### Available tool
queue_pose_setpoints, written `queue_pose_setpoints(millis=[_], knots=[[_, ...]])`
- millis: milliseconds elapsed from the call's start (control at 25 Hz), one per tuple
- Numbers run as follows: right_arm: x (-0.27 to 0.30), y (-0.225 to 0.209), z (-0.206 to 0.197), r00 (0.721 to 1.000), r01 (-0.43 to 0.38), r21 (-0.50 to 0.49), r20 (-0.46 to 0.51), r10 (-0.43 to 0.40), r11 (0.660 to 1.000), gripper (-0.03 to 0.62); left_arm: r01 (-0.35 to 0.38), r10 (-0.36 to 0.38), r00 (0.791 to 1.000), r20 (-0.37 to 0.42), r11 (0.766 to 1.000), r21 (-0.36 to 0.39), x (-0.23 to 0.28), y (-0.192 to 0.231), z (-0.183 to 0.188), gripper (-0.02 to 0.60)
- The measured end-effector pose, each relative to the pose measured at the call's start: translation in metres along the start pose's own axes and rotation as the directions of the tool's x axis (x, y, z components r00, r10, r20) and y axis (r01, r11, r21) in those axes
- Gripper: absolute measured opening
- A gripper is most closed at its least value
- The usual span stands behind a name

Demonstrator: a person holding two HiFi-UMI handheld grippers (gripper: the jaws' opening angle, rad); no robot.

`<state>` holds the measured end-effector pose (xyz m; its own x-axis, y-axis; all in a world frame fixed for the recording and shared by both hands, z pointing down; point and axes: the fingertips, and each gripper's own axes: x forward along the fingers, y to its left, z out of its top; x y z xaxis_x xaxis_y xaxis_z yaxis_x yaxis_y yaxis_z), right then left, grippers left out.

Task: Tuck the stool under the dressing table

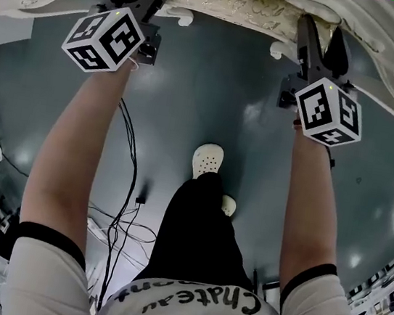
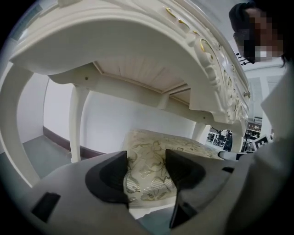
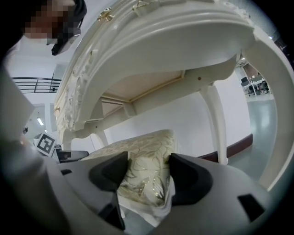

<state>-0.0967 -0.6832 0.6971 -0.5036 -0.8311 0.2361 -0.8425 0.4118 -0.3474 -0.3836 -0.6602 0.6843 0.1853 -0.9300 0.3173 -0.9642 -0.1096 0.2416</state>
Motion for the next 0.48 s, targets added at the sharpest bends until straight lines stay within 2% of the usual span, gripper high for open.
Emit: queue_pose_setpoints(millis=[200, 480], knots=[[0.006, 0.004, 0.019, 0.999, -0.012, 0.003, 0.041, 0.012, 1.000, 0.302, -0.001, 0.001, 1.000, 0.020, 1.000, 0.015, 0.007, 0.000, 0.023, 0.267], [0.011, 0.008, 0.002, 1.000, 0.004, 0.010, 0.023, -0.004, 1.000, 0.304, 0.016, -0.017, 1.000, -0.020, 1.000, -0.021, 0.014, 0.014, 0.009, 0.267]])
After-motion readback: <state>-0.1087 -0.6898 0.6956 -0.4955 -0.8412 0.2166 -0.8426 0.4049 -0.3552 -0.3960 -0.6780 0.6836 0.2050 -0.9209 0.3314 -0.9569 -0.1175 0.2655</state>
